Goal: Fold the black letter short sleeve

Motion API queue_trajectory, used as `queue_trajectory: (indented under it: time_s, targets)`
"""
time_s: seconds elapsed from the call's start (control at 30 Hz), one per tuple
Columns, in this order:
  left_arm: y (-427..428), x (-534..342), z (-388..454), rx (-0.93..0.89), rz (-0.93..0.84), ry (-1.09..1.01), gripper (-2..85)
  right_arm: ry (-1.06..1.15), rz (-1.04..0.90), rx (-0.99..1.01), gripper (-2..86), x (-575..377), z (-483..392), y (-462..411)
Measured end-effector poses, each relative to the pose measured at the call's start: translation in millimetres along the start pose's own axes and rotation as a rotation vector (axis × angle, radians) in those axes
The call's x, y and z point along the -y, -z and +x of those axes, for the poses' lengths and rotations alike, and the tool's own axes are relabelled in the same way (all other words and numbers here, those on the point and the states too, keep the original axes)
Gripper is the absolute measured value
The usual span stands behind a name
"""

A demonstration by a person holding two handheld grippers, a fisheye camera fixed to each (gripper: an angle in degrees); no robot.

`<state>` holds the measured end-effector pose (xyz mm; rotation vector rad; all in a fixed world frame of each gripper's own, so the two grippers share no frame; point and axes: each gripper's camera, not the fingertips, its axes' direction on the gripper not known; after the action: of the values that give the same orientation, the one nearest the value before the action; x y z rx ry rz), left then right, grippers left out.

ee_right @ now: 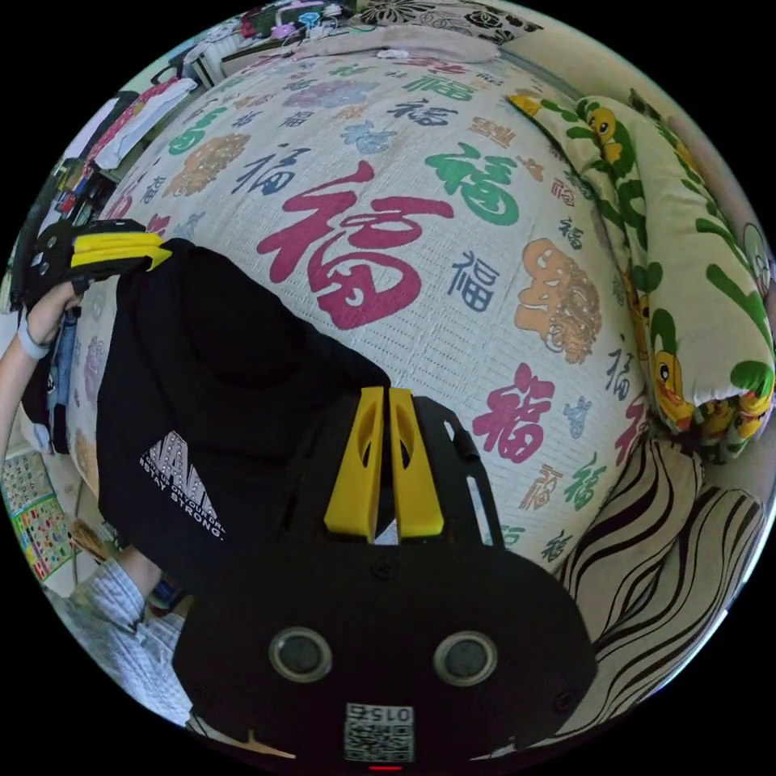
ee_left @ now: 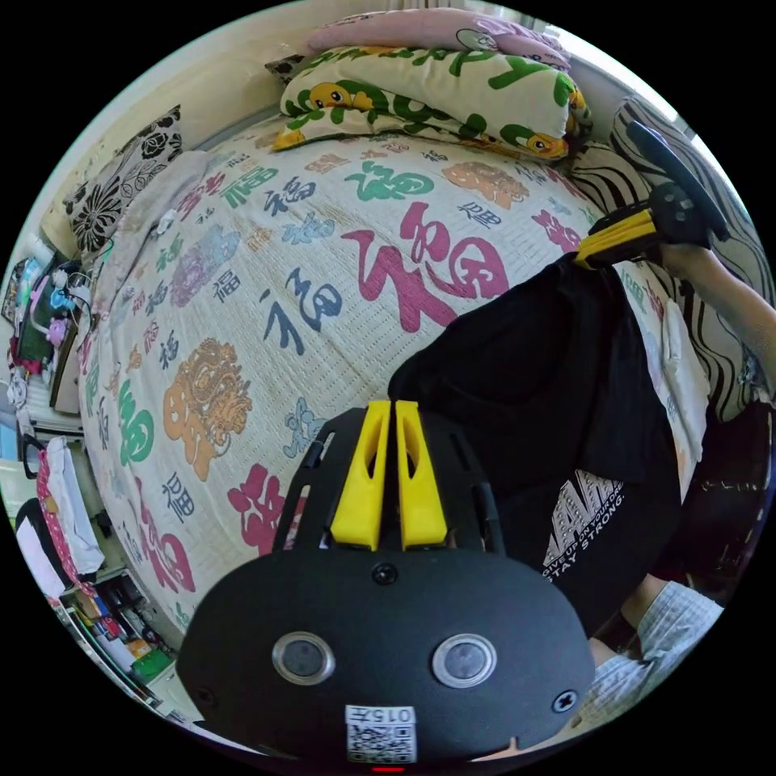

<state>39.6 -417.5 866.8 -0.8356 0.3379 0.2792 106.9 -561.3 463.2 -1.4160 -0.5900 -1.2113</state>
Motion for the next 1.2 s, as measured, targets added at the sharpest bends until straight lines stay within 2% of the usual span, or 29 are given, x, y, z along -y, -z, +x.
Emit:
queue_trajectory:
  time_s: [0.17,0.27,0.4,0.47,0.53,0.67,0.83,1.0,1.07,1.13,1.2]
  targets:
    - [45,-12,2,0.045,0.179,0.073,0.1,-0.152,0.197,0.029,-0.9,-37,16,34]
    - [69,-50,26,0.050,0.255,-0.019,0.3,-0.094,0.245,0.093,-0.9,-84,11,44]
    - [99,-146,71,-0.058,0.341,-0.075,0.4,-0.021,0.250,0.215,-0.9,-169,-8,46]
    - [105,-191,99,-0.097,0.327,-0.091,0.4,-0.024,0.210,0.364,-0.9,-231,-24,35]
    - [106,-248,140,-0.125,0.275,-0.107,0.4,-0.022,0.172,0.431,-0.8,-276,-42,24]
    - [95,-320,202,-0.106,0.167,-0.110,0.4,0.054,0.070,0.413,-0.8,-355,-98,-1]
    - [63,-384,260,-0.099,-0.012,-0.187,0.4,0.066,-0.037,0.434,-0.8,-405,-128,-45]
    - [41,-406,270,-0.099,-0.064,-0.162,0.4,0.089,-0.082,0.375,-0.2,-418,-138,-75]
    - [29,-412,268,-0.090,-0.130,-0.129,0.2,0.087,-0.185,0.377,0.1,-421,-141,-92]
    - [21,-421,258,-0.024,-0.241,-0.038,-0.1,0.070,-0.251,0.362,-0.6,-424,-140,-99]
    - [29,-427,248,-0.007,-0.232,0.007,-0.2,0.047,-0.228,0.346,-0.8,-426,-136,-93]
